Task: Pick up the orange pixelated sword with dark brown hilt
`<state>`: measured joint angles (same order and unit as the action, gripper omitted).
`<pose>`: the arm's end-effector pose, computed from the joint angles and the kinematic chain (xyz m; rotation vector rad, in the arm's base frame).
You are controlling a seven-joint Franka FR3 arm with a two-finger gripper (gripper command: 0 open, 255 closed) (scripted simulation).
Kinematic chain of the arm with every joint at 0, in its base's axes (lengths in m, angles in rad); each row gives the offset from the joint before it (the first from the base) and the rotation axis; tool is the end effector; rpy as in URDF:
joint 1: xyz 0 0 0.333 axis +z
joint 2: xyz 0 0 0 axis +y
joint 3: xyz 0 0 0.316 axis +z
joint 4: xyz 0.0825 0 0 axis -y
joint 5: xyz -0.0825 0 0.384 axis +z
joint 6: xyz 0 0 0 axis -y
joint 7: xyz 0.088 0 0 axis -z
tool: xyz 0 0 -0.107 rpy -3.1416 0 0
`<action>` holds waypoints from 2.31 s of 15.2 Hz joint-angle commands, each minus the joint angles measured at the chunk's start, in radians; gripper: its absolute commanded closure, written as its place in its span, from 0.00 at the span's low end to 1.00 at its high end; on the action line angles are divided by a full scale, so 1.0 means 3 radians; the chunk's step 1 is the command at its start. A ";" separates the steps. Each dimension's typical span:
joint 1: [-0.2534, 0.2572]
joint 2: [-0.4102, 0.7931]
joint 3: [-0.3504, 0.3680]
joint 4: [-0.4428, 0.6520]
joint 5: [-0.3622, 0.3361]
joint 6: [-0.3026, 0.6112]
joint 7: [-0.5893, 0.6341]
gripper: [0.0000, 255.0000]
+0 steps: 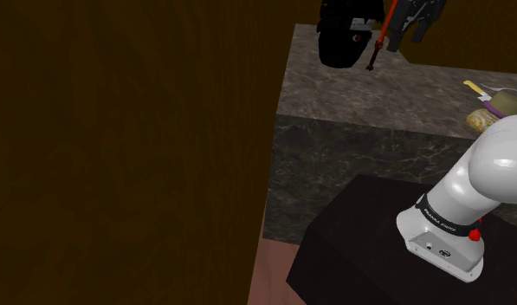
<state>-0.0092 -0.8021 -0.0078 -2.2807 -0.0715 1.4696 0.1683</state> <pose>0.2918 -0.0141 0.6219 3.0617 -0.2914 -0.0061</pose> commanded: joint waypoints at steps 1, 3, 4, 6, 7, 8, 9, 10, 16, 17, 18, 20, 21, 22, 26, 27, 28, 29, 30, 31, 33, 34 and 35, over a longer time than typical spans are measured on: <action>0.0000 0.0000 0.0000 0.0000 0.0000 0.0000 0.0000 0.00; -0.0074 0.0125 -0.0071 -0.0003 -0.0059 0.0184 0.0029 0.00; -0.0111 0.0190 -0.0107 0.0000 -0.0087 0.0275 0.0044 0.00; -0.0181 0.0326 -0.0181 0.0017 -0.0139 0.0452 0.0075 0.00; -0.0216 0.0397 -0.0218 0.0030 -0.0163 0.0538 0.0091 0.00; -0.0250 0.0468 -0.0255 0.0046 -0.0185 0.0623 0.0107 0.00; -0.0284 0.0541 -0.0292 0.0065 -0.0206 0.0707 0.0122 0.00; -0.0316 0.0615 -0.0330 0.0087 -0.0225 0.0789 0.0138 0.00; -0.0497 0.1080 -0.0562 0.0277 -0.0301 0.1243 0.0226 0.00; -0.0524 0.1160 -0.0602 0.0318 -0.0306 0.1312 0.0239 0.00; -0.0551 0.1241 -0.0641 0.0362 -0.0309 0.1379 0.0252 0.00; -0.0604 0.1404 -0.0721 0.0456 -0.0306 0.1507 0.0273 0.00; -0.0629 0.1486 -0.0761 0.0506 -0.0301 0.1569 0.0283 0.00; -0.0654 0.1568 -0.0802 0.0559 -0.0293 0.1628 0.0291 0.00; -0.0749 0.1902 -0.0966 0.0791 -0.0231 0.1845 0.0314 0.00; -0.0773 0.1987 -0.1006 0.0854 -0.0208 0.1893 0.0317 0.00; -0.0797 0.2072 -0.1047 0.0918 -0.0181 0.1940 0.0318 0.00; -0.0821 0.2158 -0.1088 0.0985 -0.0150 0.1985 0.0317 0.00; -0.0846 0.2245 -0.1127 0.1054 -0.0116 0.2027 0.0316 0.00; -0.0873 0.2331 -0.1166 0.1125 -0.0079 0.2067 0.0313 0.00; -0.0928 0.2507 -0.1242 0.1272 0.0007 0.2140 0.0303 0.00; -0.0958 0.2596 -0.1278 0.1349 0.0054 0.2173 0.0297 0.00; -0.0990 0.2685 -0.1313 0.1428 0.0105 0.2203 0.0289 0.00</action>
<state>-0.2955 -0.0285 -0.3884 -1.8752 -0.0557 2.1197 0.2604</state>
